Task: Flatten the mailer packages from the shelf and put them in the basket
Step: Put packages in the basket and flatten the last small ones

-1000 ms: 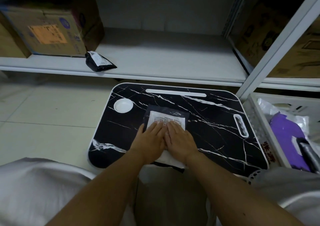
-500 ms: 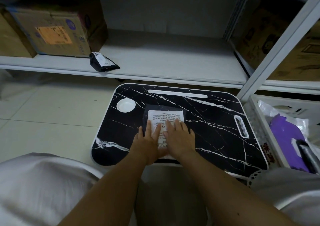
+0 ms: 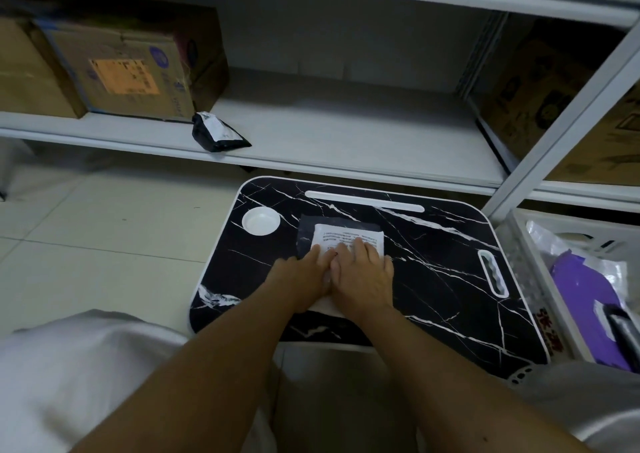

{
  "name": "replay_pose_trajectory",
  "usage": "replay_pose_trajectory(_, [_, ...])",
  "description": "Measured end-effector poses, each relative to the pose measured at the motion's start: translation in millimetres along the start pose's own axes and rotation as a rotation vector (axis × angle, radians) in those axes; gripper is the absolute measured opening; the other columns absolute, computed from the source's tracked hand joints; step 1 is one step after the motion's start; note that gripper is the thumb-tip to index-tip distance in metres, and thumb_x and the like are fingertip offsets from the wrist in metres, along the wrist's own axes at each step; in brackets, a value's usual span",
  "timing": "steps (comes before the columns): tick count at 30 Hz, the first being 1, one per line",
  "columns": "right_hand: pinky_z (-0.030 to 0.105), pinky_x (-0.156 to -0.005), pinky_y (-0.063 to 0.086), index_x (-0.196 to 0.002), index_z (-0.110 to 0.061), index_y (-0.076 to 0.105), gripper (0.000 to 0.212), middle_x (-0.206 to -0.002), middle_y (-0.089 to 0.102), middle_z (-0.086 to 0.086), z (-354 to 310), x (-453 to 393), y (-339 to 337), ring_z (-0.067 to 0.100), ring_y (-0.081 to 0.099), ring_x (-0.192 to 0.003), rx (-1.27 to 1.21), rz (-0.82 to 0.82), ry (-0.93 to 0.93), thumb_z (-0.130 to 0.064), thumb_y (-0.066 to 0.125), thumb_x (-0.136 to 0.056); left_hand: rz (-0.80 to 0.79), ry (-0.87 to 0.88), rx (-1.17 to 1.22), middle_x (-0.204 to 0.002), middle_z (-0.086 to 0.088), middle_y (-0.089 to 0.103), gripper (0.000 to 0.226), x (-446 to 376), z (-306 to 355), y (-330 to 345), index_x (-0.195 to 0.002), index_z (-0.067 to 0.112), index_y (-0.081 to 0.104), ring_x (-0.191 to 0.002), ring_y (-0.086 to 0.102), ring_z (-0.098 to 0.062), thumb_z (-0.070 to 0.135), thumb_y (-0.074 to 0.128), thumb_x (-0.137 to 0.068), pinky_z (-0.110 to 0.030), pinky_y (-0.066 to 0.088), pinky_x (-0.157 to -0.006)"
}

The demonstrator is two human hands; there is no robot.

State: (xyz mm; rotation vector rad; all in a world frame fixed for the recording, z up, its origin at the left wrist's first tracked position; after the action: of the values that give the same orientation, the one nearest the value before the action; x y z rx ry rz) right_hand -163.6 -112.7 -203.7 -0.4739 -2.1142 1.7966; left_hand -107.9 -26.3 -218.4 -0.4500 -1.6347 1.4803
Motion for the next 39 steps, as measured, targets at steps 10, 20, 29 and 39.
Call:
replay_pose_trajectory(10, [0.051, -0.117, 0.014, -0.139, -0.020, 0.043, 0.044, -0.150, 0.036, 0.006, -41.4, -40.6, -33.9, 0.023, 0.029, -0.139, 0.019, 0.082, -0.055, -0.038, 0.025, -0.103, 0.135, -0.040, -0.080, -0.157, -0.009, 0.025, 0.059, -6.9, -67.7, -63.5, -0.153, 0.022, 0.013, -0.144, 0.024, -0.026, 0.050, 0.020, -0.101, -0.048, 0.023, -0.115])
replay_pose_trajectory(20, [0.042, -0.102, 0.037, -0.128, -0.015, 0.051, 0.033, -0.144, 0.043, 0.004, -114.5, -109.4, -36.1, 0.025, 0.042, -0.126, 0.008, 0.161, -0.248, -0.027, 0.038, -0.101, 0.289, -0.315, 0.149, -0.130, -0.012, 0.052, 0.036, -19.7, -172.7, -101.1, -0.131, 0.012, 0.043, -0.117, 0.050, -0.030, 0.031, 0.038, -0.100, -0.042, 0.042, -0.093])
replay_pose_trajectory(29, [0.039, -0.090, 0.042, -0.133, -0.015, 0.045, 0.040, -0.157, 0.024, 0.002, -190.4, -171.5, -19.5, 0.028, 0.042, -0.124, 0.047, 0.129, -0.451, -0.019, 0.050, -0.094, 0.391, -0.550, 0.407, -0.134, -0.015, 0.046, 0.040, -43.2, -253.2, -91.6, -0.133, 0.005, 0.043, -0.122, 0.044, -0.034, 0.009, 0.039, -0.094, -0.045, 0.041, -0.098])
replay_pose_trajectory(39, [0.041, -0.095, 0.040, -0.144, -0.029, 0.039, 0.055, -0.162, 0.008, 0.003, -254.3, -234.1, 13.3, 0.027, 0.033, -0.132, 0.109, 0.065, -0.555, -0.019, 0.053, -0.092, 0.501, -0.611, 0.559, -0.146, -0.010, 0.040, 0.052, -72.4, -300.8, -73.6, -0.140, 0.009, 0.042, -0.133, 0.040, -0.028, 0.003, 0.046, -0.088, -0.041, 0.039, -0.106])
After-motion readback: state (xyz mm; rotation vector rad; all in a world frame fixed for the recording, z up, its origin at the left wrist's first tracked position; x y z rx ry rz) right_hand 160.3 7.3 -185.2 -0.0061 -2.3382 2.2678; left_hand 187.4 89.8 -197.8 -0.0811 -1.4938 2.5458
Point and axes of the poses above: each hand's wrist, its own x-axis away from the middle knuckle, its own y-axis out of the palm, z = x × y, the point moved 7 cm from there along -x, towards the middle knuckle
